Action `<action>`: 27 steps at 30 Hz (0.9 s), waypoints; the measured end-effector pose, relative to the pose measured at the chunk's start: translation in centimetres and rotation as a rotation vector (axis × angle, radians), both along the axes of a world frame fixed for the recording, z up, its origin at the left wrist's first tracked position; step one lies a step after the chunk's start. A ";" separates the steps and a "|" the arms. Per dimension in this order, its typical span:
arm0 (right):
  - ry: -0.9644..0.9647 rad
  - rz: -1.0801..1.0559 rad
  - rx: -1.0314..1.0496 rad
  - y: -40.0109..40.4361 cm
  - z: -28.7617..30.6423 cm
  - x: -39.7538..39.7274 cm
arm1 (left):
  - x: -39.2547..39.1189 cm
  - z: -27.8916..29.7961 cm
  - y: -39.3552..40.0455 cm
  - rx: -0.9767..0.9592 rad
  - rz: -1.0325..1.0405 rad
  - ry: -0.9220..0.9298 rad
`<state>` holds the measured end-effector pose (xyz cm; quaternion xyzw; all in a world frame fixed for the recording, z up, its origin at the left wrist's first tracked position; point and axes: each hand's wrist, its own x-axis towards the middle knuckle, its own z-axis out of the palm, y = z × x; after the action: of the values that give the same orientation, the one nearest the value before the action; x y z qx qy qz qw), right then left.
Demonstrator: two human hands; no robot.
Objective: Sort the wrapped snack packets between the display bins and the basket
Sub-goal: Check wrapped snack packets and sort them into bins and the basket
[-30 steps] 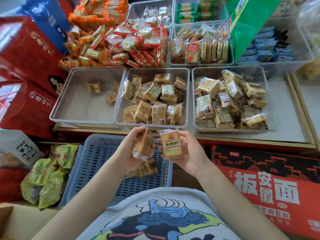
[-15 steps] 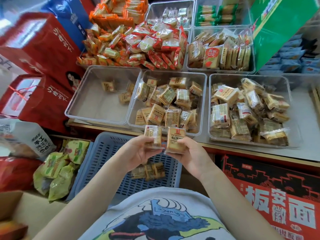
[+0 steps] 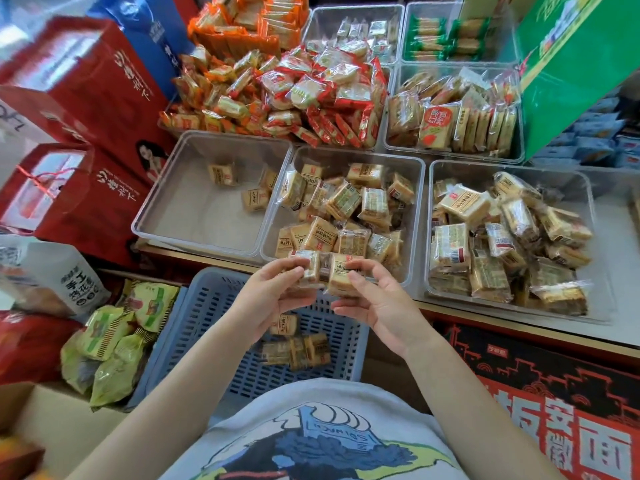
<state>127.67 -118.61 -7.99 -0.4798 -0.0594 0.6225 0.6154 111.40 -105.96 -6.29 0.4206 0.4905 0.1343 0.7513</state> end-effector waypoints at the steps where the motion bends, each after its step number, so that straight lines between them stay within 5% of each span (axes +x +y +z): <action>1: -0.006 -0.002 0.003 0.2 0.0 0.1 | 0.1 0.1 0.1 0.010 -0.007 -0.014; 10: -0.107 -0.025 0.001 2.6 -0.6 2.1 | 2.2 -0.5 2.4 0.063 0.005 -0.029; 22: -0.514 -0.135 -0.028 9.8 -1.3 8.6 | 10.7 -0.1 8.5 0.359 -0.027 -0.060; 27: -0.664 0.013 -0.077 12.7 -2.5 11.3 | 13.4 -1.8 11.7 0.455 -0.191 0.104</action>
<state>139.02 -105.96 -10.48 -0.6788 -0.2361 0.4379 0.5401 124.81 -94.28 -8.12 0.6296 0.4439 0.1479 0.6203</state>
